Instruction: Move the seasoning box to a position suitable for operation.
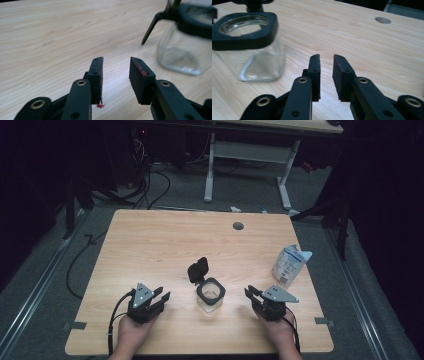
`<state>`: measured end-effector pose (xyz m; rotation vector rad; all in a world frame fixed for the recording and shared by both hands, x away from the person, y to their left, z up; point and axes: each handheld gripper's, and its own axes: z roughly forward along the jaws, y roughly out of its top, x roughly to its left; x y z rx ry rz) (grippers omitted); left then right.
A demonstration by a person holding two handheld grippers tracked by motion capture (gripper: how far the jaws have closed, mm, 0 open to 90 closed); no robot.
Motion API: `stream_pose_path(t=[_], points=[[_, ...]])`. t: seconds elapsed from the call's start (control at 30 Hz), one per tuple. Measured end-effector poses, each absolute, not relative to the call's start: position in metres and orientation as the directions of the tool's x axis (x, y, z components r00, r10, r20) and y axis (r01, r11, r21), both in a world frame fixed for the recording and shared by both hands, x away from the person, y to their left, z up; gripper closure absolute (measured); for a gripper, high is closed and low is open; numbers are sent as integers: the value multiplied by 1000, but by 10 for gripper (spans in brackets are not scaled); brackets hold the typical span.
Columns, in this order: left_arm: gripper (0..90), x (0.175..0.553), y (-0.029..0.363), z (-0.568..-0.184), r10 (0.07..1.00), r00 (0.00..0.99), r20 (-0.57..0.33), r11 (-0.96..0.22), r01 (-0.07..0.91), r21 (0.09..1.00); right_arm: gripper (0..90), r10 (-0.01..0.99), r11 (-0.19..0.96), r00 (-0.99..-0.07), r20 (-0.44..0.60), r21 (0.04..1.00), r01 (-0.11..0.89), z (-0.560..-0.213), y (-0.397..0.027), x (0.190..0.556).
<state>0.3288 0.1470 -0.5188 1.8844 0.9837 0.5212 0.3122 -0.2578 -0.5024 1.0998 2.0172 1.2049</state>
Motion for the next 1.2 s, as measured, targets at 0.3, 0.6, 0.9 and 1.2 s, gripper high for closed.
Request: stream_pose_path(t=[0.3,0.6,0.9,1.2], points=[[591,330,151,-523,817,576,-32,-260,417,871,700,901,248,-431,-52,877,411,-509,-288,311],[546,330,154,-521,806,591,-37,-258,406,877,635,948,189,-317,-43,874,448,-507,-325,308],[533,326,151,-519,784,620,-43,-261,391,882,556,970,185,-226,-86,867,462,-499,-347,306],[528,327,148,-520,765,642,-50,-268,389,881,479,979,166,-185,-86,864,476,-495,-364,319]])
